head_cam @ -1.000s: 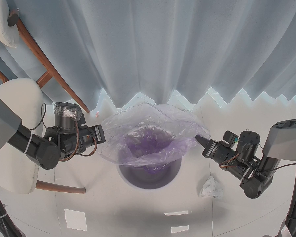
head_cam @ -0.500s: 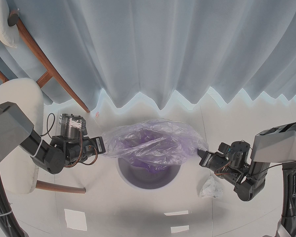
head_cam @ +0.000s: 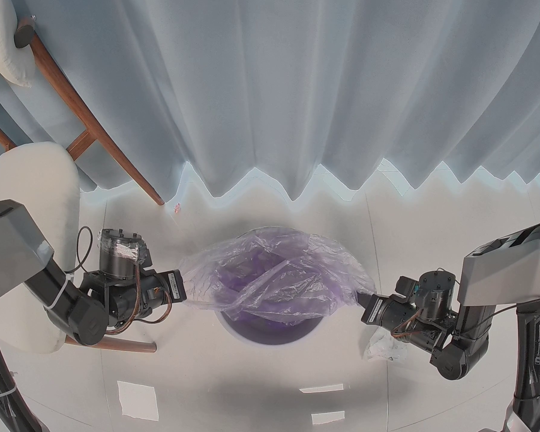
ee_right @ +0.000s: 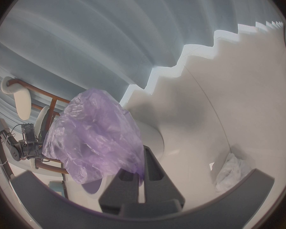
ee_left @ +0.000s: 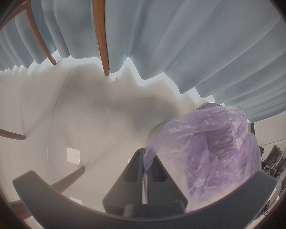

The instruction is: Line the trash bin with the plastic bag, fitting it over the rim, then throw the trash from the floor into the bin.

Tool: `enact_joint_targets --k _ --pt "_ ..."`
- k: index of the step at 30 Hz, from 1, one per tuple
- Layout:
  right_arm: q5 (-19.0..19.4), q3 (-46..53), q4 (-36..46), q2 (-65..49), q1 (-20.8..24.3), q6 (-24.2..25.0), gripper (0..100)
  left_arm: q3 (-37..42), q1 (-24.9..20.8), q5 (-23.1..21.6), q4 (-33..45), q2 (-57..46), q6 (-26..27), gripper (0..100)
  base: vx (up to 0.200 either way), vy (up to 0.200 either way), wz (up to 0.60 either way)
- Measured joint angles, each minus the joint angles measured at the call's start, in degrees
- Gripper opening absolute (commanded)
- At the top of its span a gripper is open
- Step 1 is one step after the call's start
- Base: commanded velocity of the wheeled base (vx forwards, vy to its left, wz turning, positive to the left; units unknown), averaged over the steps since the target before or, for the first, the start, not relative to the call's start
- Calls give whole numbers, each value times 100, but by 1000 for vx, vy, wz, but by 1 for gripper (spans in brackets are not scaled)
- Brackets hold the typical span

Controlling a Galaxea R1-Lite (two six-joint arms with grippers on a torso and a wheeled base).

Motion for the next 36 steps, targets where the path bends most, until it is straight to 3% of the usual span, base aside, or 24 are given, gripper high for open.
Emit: enact_joint_targets --k 8,9,17,24,29,36 --pt "4 171 2 -157 90 -13 0 766 -82 0 -1459 -50 -2 0 0 0 0" --pt "4 185 2 -187 93 -11 100 855 -90 -2 -1679 -45 -5 100 0 0 0" --pt "20 336 7 -540 121 56 100 1629 -149 -35 -2886 96 -5 100 0 0 0" --pt "529 813 60 -1637 372 727 100 1880 -179 -46 -3727 88 0 100 0 0 0" --pt "767 1017 870 -2575 870 1139 100 2046 -346 -193 -4039 -310 2 100 0 0 0" --pt "877 874 1970 -3702 1560 1952 100 2098 -601 -812 -4048 -1040 -194 100 -200 0 0"
